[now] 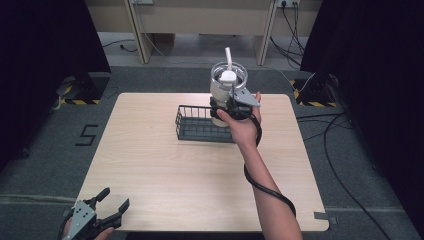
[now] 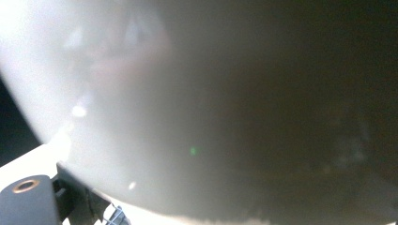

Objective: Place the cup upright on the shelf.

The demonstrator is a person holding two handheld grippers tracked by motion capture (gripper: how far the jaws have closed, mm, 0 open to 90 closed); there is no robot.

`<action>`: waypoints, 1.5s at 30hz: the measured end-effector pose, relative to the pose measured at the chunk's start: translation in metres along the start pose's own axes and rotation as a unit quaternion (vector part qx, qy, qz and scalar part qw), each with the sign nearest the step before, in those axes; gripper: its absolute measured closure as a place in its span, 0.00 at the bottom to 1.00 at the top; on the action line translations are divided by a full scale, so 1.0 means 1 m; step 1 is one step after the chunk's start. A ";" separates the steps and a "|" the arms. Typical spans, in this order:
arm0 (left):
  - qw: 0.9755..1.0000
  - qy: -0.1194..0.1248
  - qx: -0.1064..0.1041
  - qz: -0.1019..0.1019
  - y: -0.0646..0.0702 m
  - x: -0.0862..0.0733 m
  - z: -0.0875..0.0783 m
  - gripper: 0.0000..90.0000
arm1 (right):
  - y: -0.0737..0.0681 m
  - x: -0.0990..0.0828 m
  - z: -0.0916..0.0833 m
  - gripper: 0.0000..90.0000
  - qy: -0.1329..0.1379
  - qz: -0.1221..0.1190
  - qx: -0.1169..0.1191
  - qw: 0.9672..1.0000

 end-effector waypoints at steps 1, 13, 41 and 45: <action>1.000 0.000 0.000 0.000 0.000 0.000 0.000 0.25 | 0.000 0.000 0.002 0.11 -0.001 0.000 0.000 1.000; 1.000 -0.003 0.002 -0.003 -0.001 -0.002 0.001 0.25 | -0.001 -0.003 0.023 0.11 -0.011 0.003 -0.003 1.000; 1.000 -0.005 0.001 -0.005 -0.001 -0.003 0.000 0.25 | -0.011 -0.037 0.066 0.11 -0.051 0.006 -0.006 0.999; 1.000 -0.005 -0.001 -0.006 -0.001 -0.003 0.000 0.25 | -0.012 -0.046 0.068 0.11 -0.059 0.007 -0.006 0.998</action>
Point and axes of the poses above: each handheld gripper's, and its own axes: z roughly forward along the jaws, x roughly out of its top, y roughly to its right, the point moved 10 cm from there along z, roughly forward along the jaws, and after that the axes turned 7 degrees about y, right-handed, at the moved point
